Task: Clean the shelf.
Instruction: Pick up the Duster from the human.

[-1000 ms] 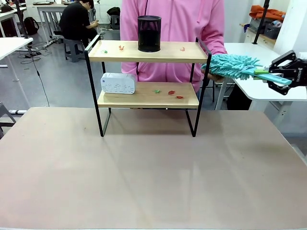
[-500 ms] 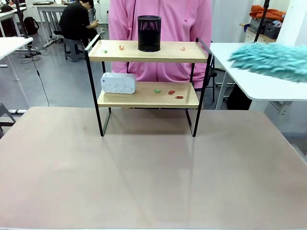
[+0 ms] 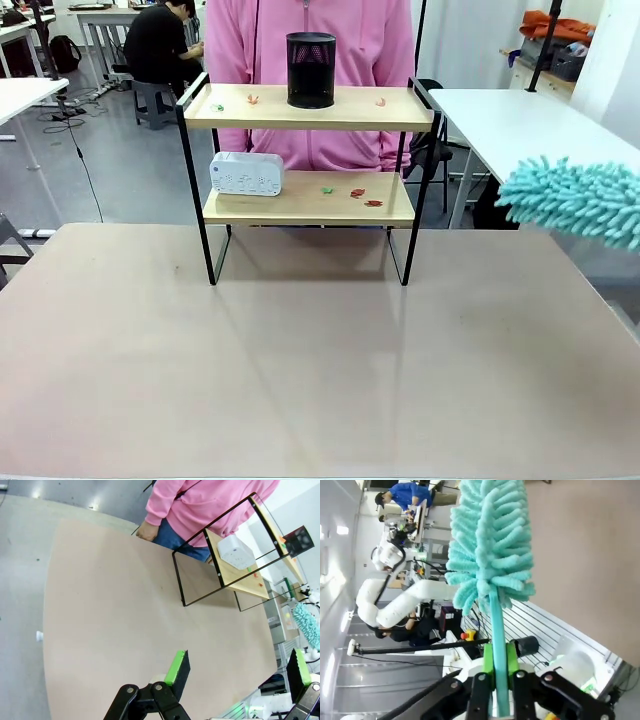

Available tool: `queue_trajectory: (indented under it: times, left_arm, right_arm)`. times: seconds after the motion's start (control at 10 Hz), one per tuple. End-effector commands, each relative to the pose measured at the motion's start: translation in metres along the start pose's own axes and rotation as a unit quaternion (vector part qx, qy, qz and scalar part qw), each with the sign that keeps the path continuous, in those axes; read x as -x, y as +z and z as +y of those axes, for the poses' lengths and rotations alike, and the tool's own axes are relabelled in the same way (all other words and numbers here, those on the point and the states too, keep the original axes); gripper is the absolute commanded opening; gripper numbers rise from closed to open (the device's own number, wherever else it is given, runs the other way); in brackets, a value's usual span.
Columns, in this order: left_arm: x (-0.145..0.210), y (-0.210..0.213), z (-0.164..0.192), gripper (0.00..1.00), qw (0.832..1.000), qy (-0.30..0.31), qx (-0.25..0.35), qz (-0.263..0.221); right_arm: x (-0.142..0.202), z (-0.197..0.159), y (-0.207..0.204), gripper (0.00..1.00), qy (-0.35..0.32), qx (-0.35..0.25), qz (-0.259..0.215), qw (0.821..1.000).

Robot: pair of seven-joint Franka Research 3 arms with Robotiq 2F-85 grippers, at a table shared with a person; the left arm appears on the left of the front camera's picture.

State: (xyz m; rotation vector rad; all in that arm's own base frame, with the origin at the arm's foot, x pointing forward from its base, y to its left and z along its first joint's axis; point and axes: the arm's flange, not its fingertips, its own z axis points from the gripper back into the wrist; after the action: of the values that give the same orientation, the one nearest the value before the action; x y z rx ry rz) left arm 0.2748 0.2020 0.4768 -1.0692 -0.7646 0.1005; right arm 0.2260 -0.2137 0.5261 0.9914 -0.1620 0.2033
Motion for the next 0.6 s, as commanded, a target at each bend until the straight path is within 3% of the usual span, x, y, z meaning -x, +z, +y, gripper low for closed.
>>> queue_trajectory:
  times: [0.0, 0.1, 0.5]
  left_arm:
    - [-0.001, -0.002, 0.0, 1.0, 1.0, -0.011, 0.008, -0.005]
    - [-0.001, -0.002, 0.0, 1.0, 1.0, -0.011, 0.008, -0.005]
    - [-0.001, -0.002, 0.0, 1.0, 1.0, -0.011, 0.008, -0.005]
  right_arm:
    - [-0.007, -0.011, -0.017, 0.0, 0.006, 0.032, 0.005, 0.999]
    - [0.0, 0.0, 0.0, 0.0, 0.0, 0.0, 0.0, 1.0]
    - [0.0, 0.0, 0.0, 0.0, 0.0, 0.0, 0.0, 1.0]
